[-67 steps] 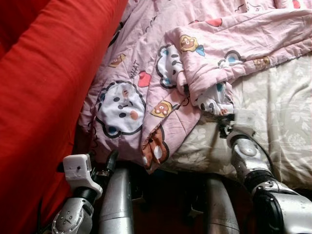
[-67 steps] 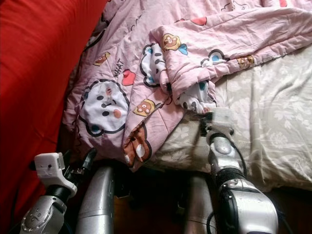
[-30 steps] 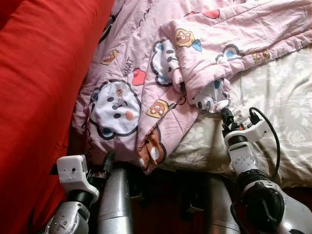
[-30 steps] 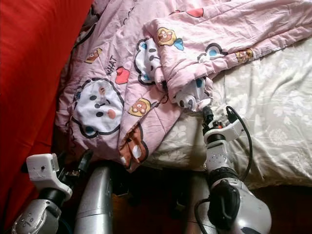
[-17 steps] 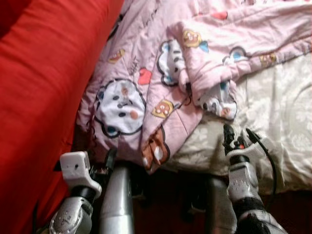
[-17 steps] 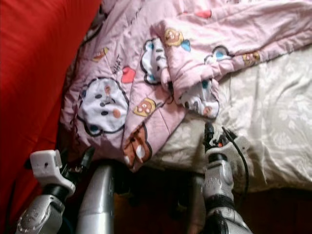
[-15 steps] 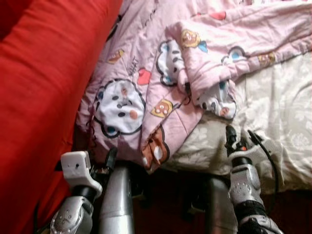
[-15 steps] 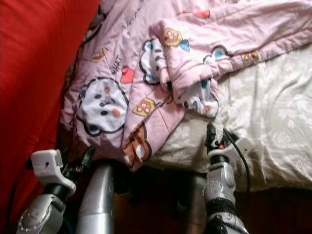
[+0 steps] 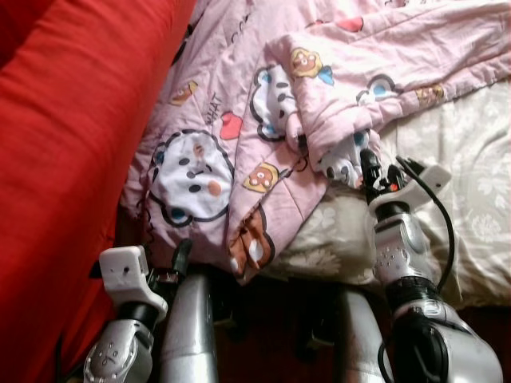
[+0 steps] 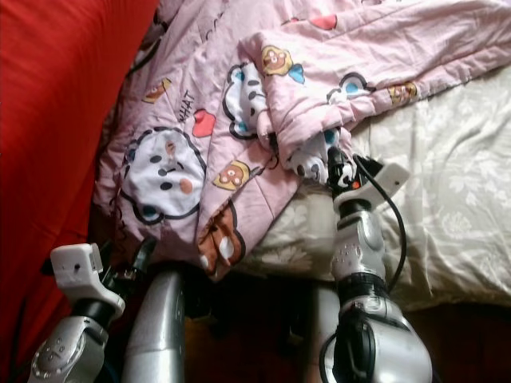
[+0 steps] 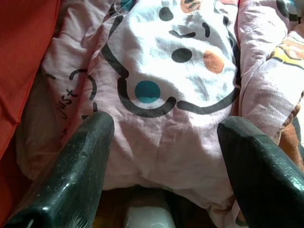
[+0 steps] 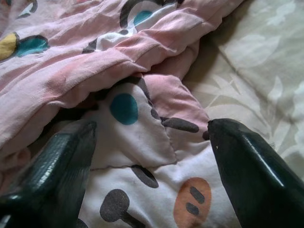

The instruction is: Clean up the room

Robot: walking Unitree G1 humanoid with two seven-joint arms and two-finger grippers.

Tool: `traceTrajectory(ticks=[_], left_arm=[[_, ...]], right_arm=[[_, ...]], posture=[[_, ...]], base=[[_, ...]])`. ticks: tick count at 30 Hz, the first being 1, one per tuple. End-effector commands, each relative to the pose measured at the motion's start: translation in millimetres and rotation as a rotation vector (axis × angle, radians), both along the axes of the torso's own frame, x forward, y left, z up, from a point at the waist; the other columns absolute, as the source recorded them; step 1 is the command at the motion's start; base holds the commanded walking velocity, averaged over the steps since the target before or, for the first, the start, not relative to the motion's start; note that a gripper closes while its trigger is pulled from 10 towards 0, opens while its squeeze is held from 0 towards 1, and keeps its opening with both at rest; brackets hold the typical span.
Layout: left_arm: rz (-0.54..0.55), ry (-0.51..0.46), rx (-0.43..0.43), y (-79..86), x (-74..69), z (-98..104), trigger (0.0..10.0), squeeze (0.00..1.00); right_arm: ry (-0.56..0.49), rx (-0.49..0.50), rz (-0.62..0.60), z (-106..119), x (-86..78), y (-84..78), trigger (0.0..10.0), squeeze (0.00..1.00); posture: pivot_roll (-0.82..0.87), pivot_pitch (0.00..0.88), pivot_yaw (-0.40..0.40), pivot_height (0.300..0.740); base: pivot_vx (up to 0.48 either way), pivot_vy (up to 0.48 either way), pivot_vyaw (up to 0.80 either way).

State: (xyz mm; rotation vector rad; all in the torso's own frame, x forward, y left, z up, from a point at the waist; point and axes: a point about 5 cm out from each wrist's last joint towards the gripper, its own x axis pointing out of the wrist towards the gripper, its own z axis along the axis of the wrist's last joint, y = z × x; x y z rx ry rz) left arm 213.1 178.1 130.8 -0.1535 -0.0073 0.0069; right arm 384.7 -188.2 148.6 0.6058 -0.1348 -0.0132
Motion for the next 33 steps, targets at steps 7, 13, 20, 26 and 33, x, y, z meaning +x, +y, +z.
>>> traceTrajectory(ticks=[7, 13, 20, 26, 33], left_arm=[[0.035, 0.055, 0.016, 4.9, -12.3, -10, 10.0, 0.0], [0.038, 0.066, 0.018, 4.3, -17.0, -11, 10.0, 0.0], [0.041, 0.076, 0.017, 3.9, -18.9, -12, 10.0, 0.0], [0.044, 0.078, 0.016, 4.0, -18.9, -13, 10.0, 0.0], [0.052, 0.084, 0.016, 5.3, -20.0, -14, 10.0, 0.0]], right_arm=[[0.221, 0.107, -0.109, -35, -8.0, -13.2, 10.0, 0.0], [0.313, 0.136, -0.151, -51, -14.8, -16.2, 10.0, 0.0], [0.36, 0.12, -0.144, -60, -18.7, -14.9, 7.4, 0.0], [0.359, 0.119, -0.14, -59, -18.4, -14.8, 3.4, 0.0], [0.334, 0.119, -0.124, -54, -14.8, -12.2, 0.0, 0.0]], posture=[[0.2, 0.641, -0.012, 0.608], [0.2, 0.654, -0.01, 0.608], [0.2, 0.659, -0.013, 0.608], [0.2, 0.658, -0.013, 0.608], [0.2, 0.661, -0.016, 0.608]], base=[[0.0, 0.0, 0.0], [0.0, 0.0, 0.0], [0.0, 0.0, 0.0], [0.0, 0.0, 0.0], [0.0, 0.0, 0.0]])
